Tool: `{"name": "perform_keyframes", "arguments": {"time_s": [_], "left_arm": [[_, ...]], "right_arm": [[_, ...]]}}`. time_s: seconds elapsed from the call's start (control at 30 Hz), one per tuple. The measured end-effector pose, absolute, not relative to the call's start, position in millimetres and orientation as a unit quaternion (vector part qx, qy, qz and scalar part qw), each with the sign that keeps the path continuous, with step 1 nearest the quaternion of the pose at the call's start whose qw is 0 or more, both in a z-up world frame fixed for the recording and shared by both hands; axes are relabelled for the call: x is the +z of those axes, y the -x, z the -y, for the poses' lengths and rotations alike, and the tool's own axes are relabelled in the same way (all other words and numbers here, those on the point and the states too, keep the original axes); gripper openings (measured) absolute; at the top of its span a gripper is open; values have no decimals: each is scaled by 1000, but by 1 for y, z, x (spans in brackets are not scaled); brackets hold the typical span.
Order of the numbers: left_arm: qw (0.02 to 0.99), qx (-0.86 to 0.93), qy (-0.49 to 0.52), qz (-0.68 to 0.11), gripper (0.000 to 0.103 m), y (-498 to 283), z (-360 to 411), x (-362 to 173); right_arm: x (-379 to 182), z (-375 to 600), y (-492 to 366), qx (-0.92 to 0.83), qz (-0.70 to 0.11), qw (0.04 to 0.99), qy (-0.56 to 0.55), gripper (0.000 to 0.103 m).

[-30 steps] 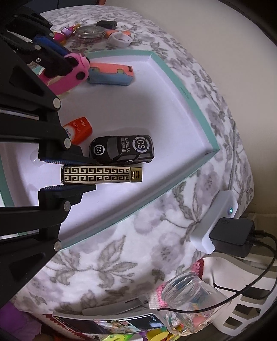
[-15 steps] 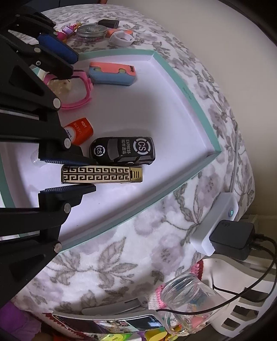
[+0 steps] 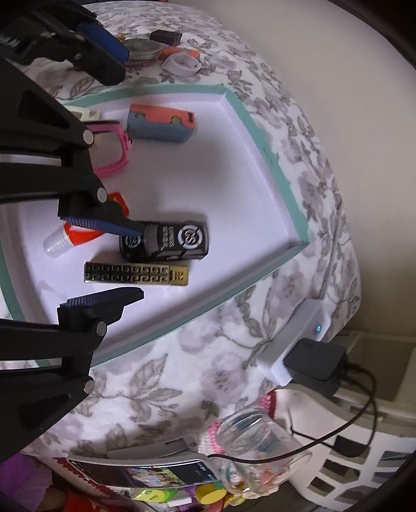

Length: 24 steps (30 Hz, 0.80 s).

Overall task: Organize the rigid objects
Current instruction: 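Lower the comb into the tray and open the right tool while the left tool releases the watch, then withdraw both tools from the tray back over the pile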

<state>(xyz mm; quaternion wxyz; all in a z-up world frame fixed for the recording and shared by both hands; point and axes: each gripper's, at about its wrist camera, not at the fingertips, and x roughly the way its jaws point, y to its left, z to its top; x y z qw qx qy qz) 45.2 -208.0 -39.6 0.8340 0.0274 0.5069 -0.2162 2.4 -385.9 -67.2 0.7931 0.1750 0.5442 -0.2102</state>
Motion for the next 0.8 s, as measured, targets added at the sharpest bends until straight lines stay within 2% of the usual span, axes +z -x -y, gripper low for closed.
{"name": "perform_keyframes", "arguments": {"time_s": [0.03, 0.1, 0.17, 0.27, 0.43, 0.5, 0.57, 0.6, 0.73, 0.8], "left_arm": [[836, -210, -26, -507, 50, -47, 205, -40], [841, -192, -24, -505, 53, -51, 198, -39], [847, -170, -22, -504, 73, -55, 189, -40], [851, -148, -15, -504, 74, -61, 177, -39], [855, -105, 4, -508, 76, -71, 153, -39], [857, -84, 10, -509, 79, -75, 144, -40], [857, -62, 19, -511, 89, -79, 132, -40], [858, -54, 24, -511, 90, -80, 127, -40], [859, -28, 43, -510, 90, -87, 107, -38], [859, -13, 51, -510, 91, -90, 94, -36]], "right_arm": [[-66, 384, -3, -209, -542, 795, -174, 38], [-62, 380, -5, -205, -535, 801, -171, 48], [-60, 375, -7, -198, -531, 807, -169, 53], [-56, 366, -11, -185, -526, 815, -158, 61], [-53, 352, -17, -169, -519, 826, -143, 68], [-51, 346, -19, -156, -515, 830, -145, 73], [-51, 340, -21, -147, -512, 834, -144, 76], [-51, 337, -22, -143, -511, 836, -141, 78], [-50, 326, -26, -131, -508, 841, -132, 82], [-49, 320, -28, -123, -506, 844, -131, 90]]}}
